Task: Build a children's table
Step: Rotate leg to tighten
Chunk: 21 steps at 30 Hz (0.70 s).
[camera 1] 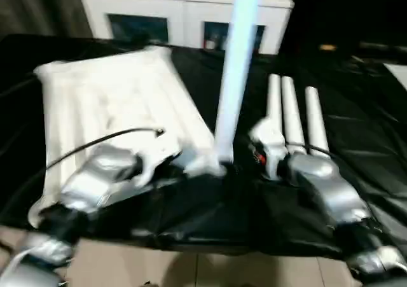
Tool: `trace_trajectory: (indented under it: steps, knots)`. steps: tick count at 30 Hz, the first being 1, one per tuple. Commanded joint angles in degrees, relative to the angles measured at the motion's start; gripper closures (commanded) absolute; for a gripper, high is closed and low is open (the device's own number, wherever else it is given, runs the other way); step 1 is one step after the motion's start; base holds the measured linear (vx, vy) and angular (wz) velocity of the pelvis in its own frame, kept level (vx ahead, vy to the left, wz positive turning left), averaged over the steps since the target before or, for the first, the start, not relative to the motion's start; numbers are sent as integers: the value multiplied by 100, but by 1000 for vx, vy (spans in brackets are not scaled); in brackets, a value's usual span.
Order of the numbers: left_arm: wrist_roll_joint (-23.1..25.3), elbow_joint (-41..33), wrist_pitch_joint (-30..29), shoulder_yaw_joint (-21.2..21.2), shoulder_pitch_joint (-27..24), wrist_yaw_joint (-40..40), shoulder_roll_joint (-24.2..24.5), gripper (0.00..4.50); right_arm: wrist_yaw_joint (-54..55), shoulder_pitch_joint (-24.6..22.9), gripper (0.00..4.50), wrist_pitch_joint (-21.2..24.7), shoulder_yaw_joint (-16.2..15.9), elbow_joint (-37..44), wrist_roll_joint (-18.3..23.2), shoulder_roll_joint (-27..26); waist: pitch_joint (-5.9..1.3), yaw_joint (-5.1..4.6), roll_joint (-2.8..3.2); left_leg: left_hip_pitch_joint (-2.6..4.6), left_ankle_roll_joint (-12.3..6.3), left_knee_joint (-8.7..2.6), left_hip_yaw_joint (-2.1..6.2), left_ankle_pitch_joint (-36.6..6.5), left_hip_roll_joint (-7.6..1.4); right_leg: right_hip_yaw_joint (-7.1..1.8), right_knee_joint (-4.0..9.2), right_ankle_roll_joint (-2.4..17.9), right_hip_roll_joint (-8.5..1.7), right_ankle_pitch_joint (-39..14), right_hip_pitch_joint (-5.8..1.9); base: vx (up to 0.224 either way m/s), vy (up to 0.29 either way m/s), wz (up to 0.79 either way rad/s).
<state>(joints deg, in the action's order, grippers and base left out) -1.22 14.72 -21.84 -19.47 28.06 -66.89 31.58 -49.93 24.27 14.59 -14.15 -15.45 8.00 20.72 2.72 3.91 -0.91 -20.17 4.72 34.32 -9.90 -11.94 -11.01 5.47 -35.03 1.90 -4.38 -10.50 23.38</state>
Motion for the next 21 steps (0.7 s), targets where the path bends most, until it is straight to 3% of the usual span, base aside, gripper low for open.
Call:
trace_trajectory:
  steps: [1, 5, 7, 10, 21]
  knots:
    - [-205, -292, -59, -219, -13, -375, 28, 450, -167, -25, 16, -11, -17, 155, 11, 104, -296, -4, 66, 60, -164, -464, 52, -1160, -263, -375, 408, 1232, -429, -1163, -326, 0, 0, 0]
    - [-171, -276, 17, -254, 1, -451, 88, 450, -330, -20, 16, 4, -58, 191, 5, 157, -310, 6, 52, 50, -138, -454, 52, -1039, -247, -385, 401, 1185, -425, -1078, -339, 0, 0, 0]
    - [-176, -314, 6, -250, -15, -512, 106, 450, -404, -27, 52, 45, -74, 224, 67, 203, -325, 18, 50, 28, -172, -445, 59, -872, -245, -381, 375, 1169, -425, -927, -357, 0, 0, 0]
    - [-147, -325, -1, -243, -15, -523, 104, 450, -487, -33, 57, 55, -97, 221, 59, 241, -336, 27, 45, 27, -195, -436, 56, -786, -244, -377, 359, 1205, -420, -778, -357, 0, 0, 0]
    - [-100, -295, 3, -300, 12, -492, 79, 450, -656, -61, 160, 126, -145, 181, 113, 221, -347, 81, 46, 26, -225, -424, 55, -705, -242, -372, 340, 1240, -421, -671, -366, 0, 0, 0]
